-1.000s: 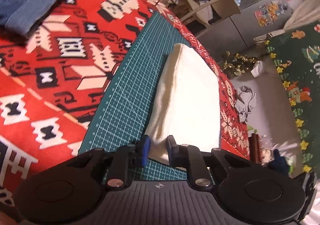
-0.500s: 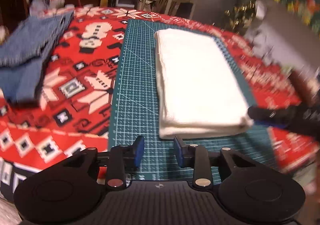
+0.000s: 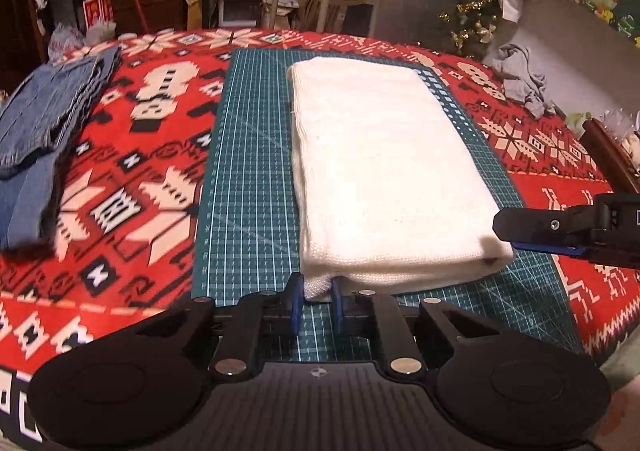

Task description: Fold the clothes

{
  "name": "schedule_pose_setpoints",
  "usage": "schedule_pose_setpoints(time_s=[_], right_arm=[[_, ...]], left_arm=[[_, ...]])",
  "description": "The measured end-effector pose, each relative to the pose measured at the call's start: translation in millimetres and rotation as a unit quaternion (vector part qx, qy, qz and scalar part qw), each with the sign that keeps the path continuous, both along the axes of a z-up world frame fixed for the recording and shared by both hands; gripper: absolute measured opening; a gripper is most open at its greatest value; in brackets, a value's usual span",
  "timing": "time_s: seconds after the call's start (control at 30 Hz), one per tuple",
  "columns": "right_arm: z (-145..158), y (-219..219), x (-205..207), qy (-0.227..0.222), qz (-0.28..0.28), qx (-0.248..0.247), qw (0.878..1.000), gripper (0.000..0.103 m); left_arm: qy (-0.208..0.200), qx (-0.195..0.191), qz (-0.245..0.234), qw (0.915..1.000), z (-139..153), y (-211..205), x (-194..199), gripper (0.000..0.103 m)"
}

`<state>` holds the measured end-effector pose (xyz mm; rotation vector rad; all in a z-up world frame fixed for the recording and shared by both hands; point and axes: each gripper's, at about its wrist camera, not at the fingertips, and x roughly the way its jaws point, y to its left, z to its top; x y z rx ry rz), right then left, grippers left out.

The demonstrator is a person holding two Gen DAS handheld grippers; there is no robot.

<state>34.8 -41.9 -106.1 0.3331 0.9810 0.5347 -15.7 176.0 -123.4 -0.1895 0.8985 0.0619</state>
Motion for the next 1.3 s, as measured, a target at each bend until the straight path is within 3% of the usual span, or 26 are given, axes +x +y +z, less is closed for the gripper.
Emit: schedule_pose_setpoints(time_s=[0.27, 0.57, 0.73, 0.87, 1.0, 1.07, 1.2, 1.3], right_arm=[[-3, 4, 7, 0.006, 0.0, 0.004, 1.0, 0.031], [-11, 2, 14, 0.021, -0.014, 0.005, 1.0, 0.031], [-6, 1, 11, 0.009, -0.006, 0.018, 1.0, 0.031], [-3, 4, 10, -0.001, 0.002, 0.018, 1.0, 0.014], [0, 7, 10, -0.014, 0.002, 0.016, 1.0, 0.01], [4, 8, 12, -0.028, 0.002, 0.015, 1.0, 0.009], [15, -8, 28, -0.068, -0.048, -0.018, 0.996, 0.009], [3, -25, 48, -0.038, -0.089, -0.053, 0.994, 0.009]], left_arm=[[-0.052, 0.046, -0.023, 0.9973, -4, -6, 25, 0.014], [-0.085, 0.038, -0.063, 0.9937, -3, -13, 17, 0.008], [-0.069, 0.041, -0.102, 0.9916, 2, -29, 5, 0.008], [-0.085, -0.041, -0.072, 0.993, 13, -6, -5, 0.011], [-0.094, -0.1, 0.001, 0.9905, 15, 25, -3, 0.009], [-0.086, -0.129, 0.028, 0.9875, 9, 38, 7, 0.003], [-0.064, -0.171, 0.046, 0.9821, -7, 48, 29, 0.003], [-0.052, -0.196, 0.048, 0.978, -16, 50, 35, 0.003]])
